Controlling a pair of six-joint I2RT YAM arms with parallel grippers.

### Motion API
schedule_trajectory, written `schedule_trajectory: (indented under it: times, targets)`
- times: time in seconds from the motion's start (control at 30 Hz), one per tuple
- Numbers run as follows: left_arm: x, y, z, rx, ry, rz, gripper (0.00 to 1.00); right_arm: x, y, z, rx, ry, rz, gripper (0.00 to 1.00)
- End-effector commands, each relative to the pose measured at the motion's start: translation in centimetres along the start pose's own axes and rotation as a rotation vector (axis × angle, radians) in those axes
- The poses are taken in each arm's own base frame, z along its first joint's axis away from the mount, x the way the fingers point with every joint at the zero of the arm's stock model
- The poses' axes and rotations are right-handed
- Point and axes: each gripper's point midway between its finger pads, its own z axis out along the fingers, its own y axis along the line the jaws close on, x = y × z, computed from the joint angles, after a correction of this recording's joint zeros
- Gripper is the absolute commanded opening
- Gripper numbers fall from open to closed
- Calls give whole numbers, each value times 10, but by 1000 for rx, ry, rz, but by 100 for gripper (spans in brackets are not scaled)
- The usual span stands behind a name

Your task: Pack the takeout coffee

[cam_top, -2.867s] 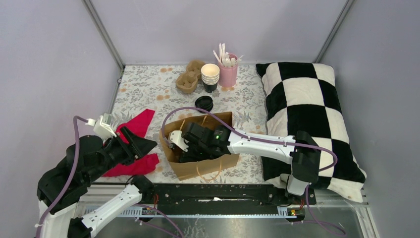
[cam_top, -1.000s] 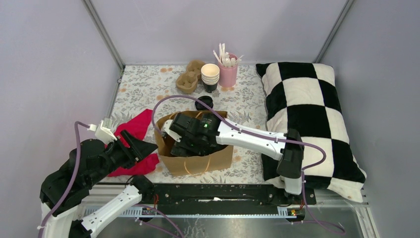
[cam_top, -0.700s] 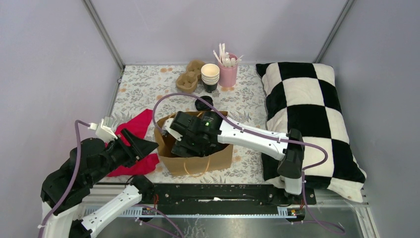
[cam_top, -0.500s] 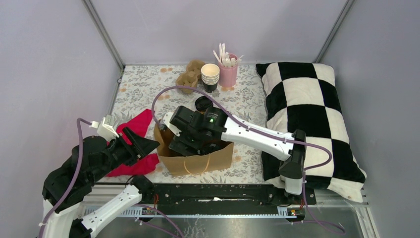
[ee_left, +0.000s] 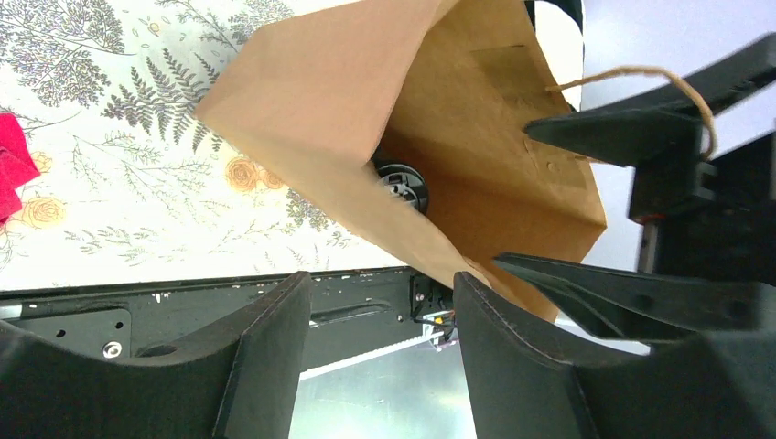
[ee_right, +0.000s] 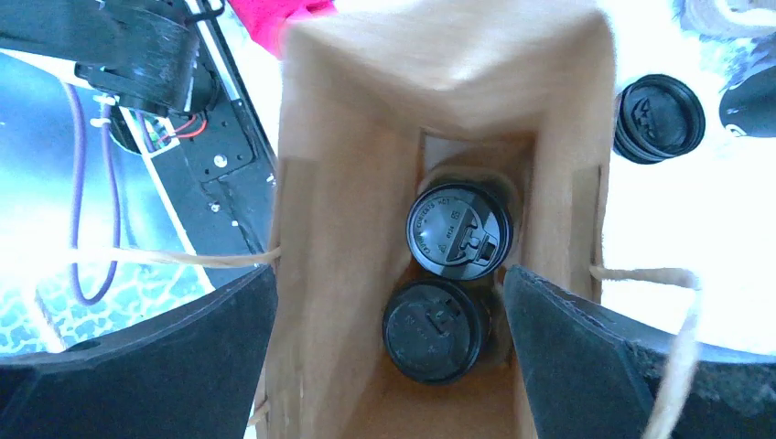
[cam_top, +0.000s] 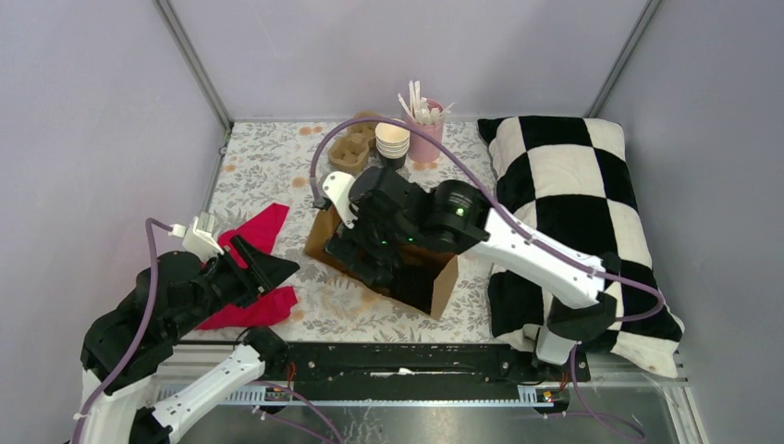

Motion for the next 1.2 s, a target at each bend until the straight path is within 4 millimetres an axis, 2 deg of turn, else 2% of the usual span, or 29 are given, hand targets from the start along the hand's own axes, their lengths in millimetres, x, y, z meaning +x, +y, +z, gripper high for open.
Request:
schedule_trajectory:
  times: [0.0, 0.27, 0.47, 0.53, 0.7, 0.8, 0.97, 1.17]
  targets:
    - [-6, -17, 11, 44, -8, 21, 63, -13, -4, -31, 16, -101, 23, 100]
    - [-14, -44, 31, 81, 11, 70, 63, -15, -1, -24, 11, -121, 75, 100]
    - [-12, -49, 47, 61, 40, 79, 67, -9, -7, -23, 46, -124, 95, 100]
    - [-8, -54, 54, 82, 65, 76, 70, -6, -6, -22, 40, -124, 112, 100]
    - [8, -70, 68, 157, 152, 65, 69, -7, 1, -23, 4, -154, 174, 100]
    - [15, -74, 76, 193, 183, 59, 61, -9, 5, -23, -27, -184, 249, 100]
    - [26, -73, 87, 186, 243, 52, 44, -19, -2, -27, -128, -261, 473, 100]
    - [27, -76, 91, 211, 245, 43, 33, -31, -6, -41, -279, -333, 648, 100]
